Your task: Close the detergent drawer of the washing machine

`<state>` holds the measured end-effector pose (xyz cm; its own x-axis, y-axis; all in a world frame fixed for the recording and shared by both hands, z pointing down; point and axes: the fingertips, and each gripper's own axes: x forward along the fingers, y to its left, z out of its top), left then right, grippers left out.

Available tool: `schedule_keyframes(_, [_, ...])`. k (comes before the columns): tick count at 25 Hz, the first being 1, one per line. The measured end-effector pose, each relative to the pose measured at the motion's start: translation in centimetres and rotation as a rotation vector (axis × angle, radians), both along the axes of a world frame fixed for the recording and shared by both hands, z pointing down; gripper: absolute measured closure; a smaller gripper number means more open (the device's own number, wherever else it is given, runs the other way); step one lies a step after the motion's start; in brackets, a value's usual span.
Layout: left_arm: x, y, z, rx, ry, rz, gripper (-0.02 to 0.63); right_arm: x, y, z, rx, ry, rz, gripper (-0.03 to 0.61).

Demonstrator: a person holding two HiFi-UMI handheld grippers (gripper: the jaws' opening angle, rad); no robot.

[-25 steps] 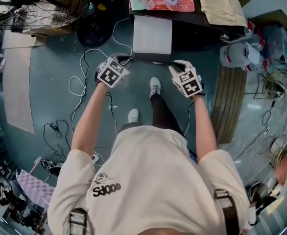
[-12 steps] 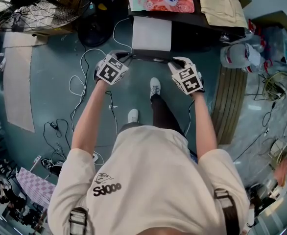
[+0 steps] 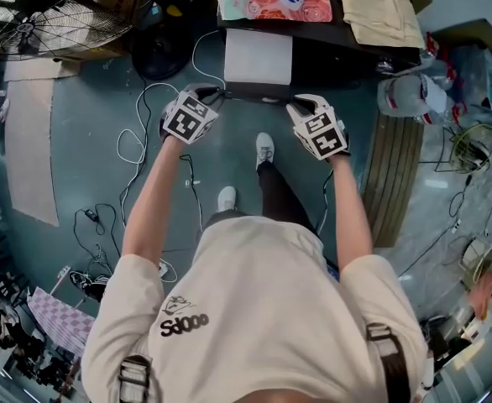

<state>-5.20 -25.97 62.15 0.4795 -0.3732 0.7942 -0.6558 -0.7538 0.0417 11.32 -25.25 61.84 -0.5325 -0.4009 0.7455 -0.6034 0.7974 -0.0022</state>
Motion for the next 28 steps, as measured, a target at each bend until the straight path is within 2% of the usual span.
schedule_keyframes(9, [0.0, -0.8, -0.4, 0.004, -0.002, -0.015, 0.532, 0.1, -0.4, -0.4, -0.005, 0.024, -0.011, 0.506])
schedule_keyframes(28, [0.0, -3.0, 0.3, 0.000, 0.017, -0.023, 0.531, -0.1, -2.4, 0.7, -0.003, -0.008, 0.017, 0.506])
